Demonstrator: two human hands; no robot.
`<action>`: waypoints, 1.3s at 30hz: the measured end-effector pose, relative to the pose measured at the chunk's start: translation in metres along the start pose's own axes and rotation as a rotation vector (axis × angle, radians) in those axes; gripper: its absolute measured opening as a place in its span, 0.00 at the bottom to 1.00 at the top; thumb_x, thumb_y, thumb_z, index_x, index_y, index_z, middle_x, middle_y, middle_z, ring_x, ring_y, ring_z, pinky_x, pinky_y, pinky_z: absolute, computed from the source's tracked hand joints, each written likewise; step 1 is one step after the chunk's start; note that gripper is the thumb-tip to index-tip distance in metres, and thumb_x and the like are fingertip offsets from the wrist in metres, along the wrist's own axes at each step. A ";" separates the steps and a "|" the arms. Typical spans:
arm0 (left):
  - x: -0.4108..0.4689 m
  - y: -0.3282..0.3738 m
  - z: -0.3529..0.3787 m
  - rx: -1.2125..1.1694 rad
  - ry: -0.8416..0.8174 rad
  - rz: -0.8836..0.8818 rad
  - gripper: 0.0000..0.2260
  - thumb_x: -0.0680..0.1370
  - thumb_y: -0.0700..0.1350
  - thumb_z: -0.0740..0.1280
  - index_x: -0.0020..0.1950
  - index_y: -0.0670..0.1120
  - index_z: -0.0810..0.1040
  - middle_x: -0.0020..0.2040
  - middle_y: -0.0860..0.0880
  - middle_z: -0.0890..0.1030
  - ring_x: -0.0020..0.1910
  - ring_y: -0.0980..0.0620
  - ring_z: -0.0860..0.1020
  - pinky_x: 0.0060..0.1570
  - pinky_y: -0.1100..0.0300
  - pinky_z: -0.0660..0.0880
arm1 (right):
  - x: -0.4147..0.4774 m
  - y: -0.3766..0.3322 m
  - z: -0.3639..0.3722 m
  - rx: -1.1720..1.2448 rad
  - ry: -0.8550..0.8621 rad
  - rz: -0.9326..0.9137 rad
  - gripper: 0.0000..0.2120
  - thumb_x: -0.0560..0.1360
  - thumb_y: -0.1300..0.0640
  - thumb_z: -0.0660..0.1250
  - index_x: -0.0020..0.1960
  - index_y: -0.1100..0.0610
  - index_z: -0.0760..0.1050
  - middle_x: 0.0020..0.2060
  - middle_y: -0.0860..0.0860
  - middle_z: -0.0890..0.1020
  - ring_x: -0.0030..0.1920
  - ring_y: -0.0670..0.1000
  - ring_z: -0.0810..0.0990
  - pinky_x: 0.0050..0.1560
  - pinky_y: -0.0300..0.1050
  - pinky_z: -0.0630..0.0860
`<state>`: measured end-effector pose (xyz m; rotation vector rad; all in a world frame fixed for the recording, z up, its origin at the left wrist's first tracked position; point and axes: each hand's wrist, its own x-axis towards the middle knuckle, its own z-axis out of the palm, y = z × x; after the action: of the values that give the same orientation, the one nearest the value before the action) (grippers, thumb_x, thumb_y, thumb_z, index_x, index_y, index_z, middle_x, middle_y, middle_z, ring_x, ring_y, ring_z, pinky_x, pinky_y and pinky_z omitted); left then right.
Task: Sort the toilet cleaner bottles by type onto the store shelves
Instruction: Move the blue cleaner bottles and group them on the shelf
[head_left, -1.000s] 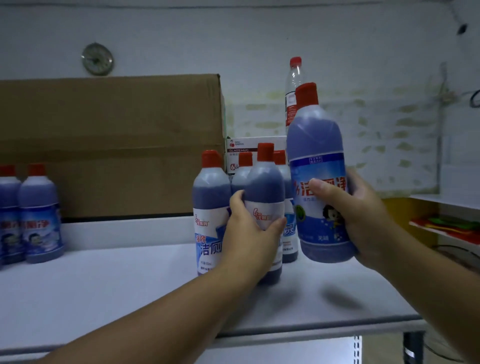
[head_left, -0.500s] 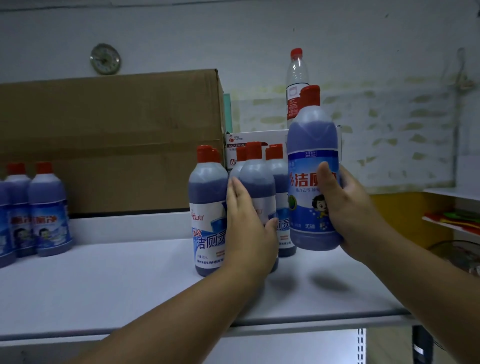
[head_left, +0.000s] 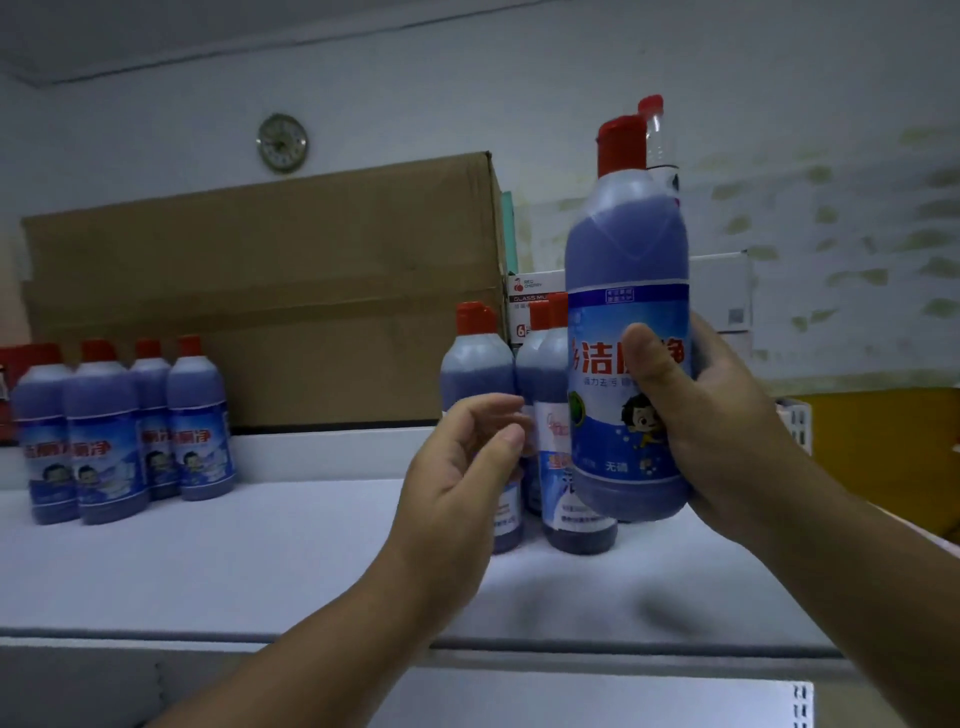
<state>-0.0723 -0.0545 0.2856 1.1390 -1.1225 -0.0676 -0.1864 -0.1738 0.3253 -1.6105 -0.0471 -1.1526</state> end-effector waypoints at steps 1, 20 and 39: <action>0.001 -0.002 -0.008 0.007 0.027 -0.045 0.08 0.80 0.43 0.57 0.52 0.51 0.75 0.43 0.56 0.83 0.47 0.58 0.82 0.39 0.69 0.77 | 0.000 0.000 0.012 0.000 -0.020 -0.006 0.28 0.56 0.38 0.66 0.55 0.44 0.71 0.47 0.48 0.83 0.47 0.51 0.84 0.46 0.48 0.81; -0.042 0.017 -0.225 0.155 0.182 -0.357 0.15 0.83 0.49 0.52 0.55 0.44 0.76 0.52 0.44 0.82 0.53 0.45 0.80 0.54 0.50 0.77 | -0.012 0.037 0.253 0.162 -0.211 0.250 0.28 0.62 0.42 0.66 0.59 0.52 0.71 0.49 0.52 0.82 0.50 0.54 0.83 0.50 0.52 0.80; 0.015 -0.024 -0.382 0.338 0.088 -0.225 0.11 0.82 0.48 0.56 0.49 0.49 0.77 0.47 0.49 0.82 0.49 0.50 0.80 0.47 0.58 0.77 | 0.065 0.084 0.385 0.122 -0.216 0.211 0.21 0.69 0.43 0.66 0.58 0.52 0.72 0.48 0.52 0.84 0.47 0.53 0.85 0.48 0.50 0.81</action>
<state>0.2260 0.1858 0.2888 1.5534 -0.9451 -0.0016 0.1412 0.0543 0.3381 -1.5844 -0.0842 -0.7973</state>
